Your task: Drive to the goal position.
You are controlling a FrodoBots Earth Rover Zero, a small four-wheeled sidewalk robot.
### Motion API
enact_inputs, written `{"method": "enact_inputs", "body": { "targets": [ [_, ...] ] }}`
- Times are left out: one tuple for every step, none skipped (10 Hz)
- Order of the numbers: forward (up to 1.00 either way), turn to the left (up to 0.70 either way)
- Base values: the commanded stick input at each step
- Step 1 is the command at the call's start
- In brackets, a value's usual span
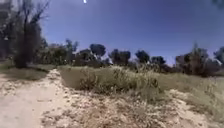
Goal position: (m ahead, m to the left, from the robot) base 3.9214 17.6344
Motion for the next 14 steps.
{"method": "enact_inputs", "body": {
  "targets": [
    [0.00,0.85],
    [0.00,0.85],
    [0.00,0.85],
    [0.00,0.85],
    [0.00,0.85],
    [0.00,0.85],
    [0.00,0.85],
    [0.18,0.55],
    [0.50,0.41],
    [0.85,0.34],
    [0.85,0.34],
    [0.85,0.34],
    [0.85,0.34],
    [0.85,0.34]
  ]
}}
